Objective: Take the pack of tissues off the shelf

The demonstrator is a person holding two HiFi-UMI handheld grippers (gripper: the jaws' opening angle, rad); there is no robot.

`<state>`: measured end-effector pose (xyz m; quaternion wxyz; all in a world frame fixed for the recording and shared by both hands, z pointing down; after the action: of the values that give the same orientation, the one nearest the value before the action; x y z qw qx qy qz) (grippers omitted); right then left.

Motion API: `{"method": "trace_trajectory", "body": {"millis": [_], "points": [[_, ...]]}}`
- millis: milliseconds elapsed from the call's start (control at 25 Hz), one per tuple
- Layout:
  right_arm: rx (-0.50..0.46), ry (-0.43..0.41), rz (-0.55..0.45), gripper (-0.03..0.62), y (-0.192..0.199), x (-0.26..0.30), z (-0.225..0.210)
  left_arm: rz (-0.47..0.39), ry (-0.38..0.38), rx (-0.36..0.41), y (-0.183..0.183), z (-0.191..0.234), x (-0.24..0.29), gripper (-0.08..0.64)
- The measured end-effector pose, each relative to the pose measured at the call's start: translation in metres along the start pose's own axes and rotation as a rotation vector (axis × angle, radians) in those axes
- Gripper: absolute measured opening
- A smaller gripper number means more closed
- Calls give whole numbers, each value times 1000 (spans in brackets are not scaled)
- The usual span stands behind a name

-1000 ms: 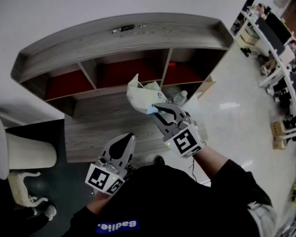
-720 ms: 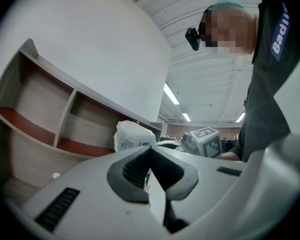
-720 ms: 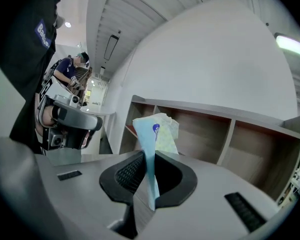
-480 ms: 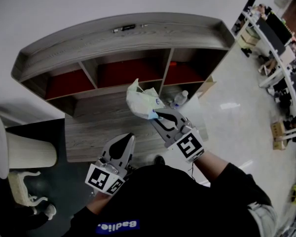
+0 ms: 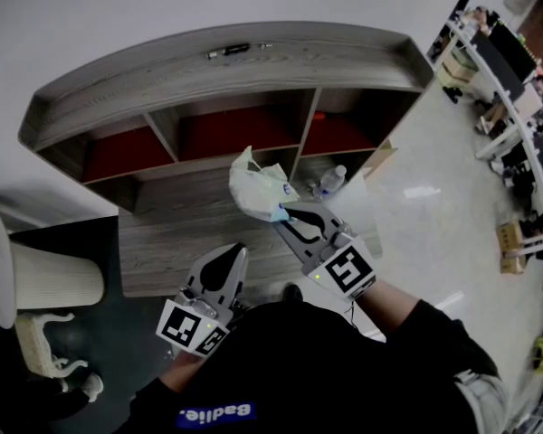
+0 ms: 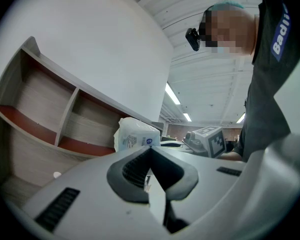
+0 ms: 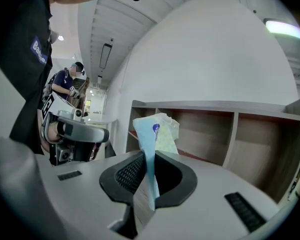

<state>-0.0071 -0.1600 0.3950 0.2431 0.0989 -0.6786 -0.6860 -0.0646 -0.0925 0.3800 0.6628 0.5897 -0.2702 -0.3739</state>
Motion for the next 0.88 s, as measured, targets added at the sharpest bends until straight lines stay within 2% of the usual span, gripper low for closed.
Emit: {"method": "trace_trajectory", "body": {"millis": [880], "points": [[18, -7, -22, 58, -6, 4, 3, -2, -3, -1, 0, 4, 0, 2]]}}
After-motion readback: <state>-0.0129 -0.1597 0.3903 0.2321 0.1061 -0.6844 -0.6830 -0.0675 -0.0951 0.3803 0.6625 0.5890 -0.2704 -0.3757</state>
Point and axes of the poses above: the fingertips, and each gripper's own axes: x forward along the fingers, z to its left, y out of its underside, the point moved 1 cm from there along -x, backward along the fingers, and after that the axes turned 7 degrees about x, right-handed, at the moved point
